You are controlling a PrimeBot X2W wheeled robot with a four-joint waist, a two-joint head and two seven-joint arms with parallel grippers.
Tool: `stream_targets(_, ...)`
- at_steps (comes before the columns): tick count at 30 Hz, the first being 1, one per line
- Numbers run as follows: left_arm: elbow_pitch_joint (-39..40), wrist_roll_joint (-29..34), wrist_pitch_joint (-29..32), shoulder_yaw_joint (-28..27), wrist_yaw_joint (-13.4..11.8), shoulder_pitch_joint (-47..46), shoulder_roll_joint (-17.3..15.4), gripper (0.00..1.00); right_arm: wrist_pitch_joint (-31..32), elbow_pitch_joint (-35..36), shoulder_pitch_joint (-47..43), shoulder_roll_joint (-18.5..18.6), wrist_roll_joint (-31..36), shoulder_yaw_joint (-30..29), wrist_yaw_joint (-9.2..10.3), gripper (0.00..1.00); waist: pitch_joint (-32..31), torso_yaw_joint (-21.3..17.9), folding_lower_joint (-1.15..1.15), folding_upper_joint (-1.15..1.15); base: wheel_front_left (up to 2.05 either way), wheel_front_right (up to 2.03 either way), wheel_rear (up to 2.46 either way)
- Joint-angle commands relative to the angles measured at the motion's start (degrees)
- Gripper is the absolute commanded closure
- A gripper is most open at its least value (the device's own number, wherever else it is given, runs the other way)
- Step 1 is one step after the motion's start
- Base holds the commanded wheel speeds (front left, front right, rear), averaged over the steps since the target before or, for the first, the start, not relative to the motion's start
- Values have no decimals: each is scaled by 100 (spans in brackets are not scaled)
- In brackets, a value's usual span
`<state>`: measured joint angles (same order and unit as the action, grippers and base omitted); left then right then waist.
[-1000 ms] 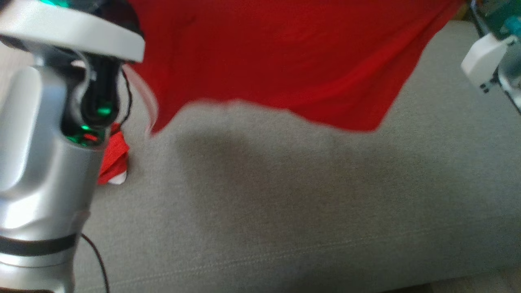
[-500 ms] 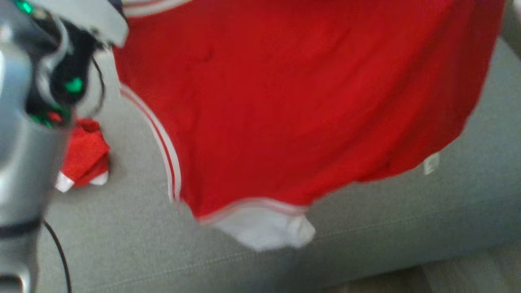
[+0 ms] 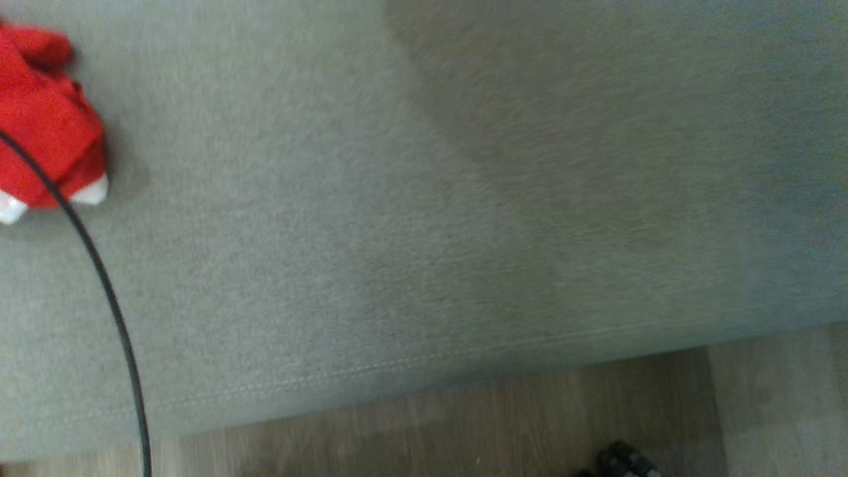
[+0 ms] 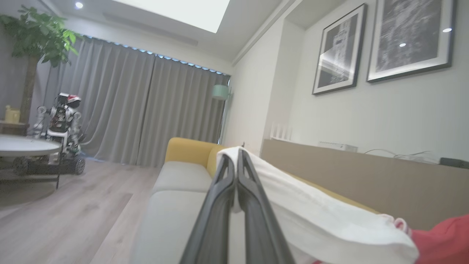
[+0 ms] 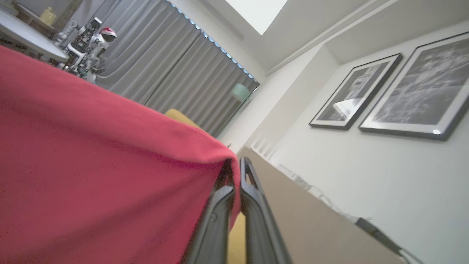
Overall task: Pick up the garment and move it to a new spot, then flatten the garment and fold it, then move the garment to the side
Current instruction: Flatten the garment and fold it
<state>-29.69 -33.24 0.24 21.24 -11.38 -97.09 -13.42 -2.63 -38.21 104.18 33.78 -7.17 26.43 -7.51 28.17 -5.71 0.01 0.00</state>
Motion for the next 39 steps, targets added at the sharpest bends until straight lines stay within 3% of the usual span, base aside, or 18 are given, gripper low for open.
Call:
stream_targets(1, -111, 37, -220, -110, 70, -156, -108, 100, -200, -159, -23, -214, 182, -139, 2, 100, 643, 389, -1, 0, 0, 0, 0)
stream_targets(6, -867, -63, -847, -65, 451, -91, 133, 100, -673, -1008, -267, -643, 458, -172, 2, 100, 781, 521, -1, 0, 0, 0, 0)
stream_targets(11, -1356, -34, -1209, 157, 862, 367, 218, 100, -990, -1650, -877, -917, 232, -148, 2, 100, 771, 628, -1, 0, 0, 0, 0)
stream_targets(23, -1977, -35, -1483, 440, 1300, 2338, 212, 100, -1205, -2361, -2781, -1215, -537, 494, 2, 100, -84, 727, -1, 0, 0, 0, 0)
stream_targets(30, -2248, 43, -1511, 661, 1471, 3507, 137, 100, -986, -2463, -3709, -1113, -1050, 1500, 2, 100, -772, 702, -1, 0, 0, 0, 0)
stream_targets(39, -2508, 199, -1406, 1124, 1702, 4582, -108, 100, -747, -2102, -4327, -653, -1739, 2757, 2, 100, -1352, 677, -1, 0, 0, 0, 0)
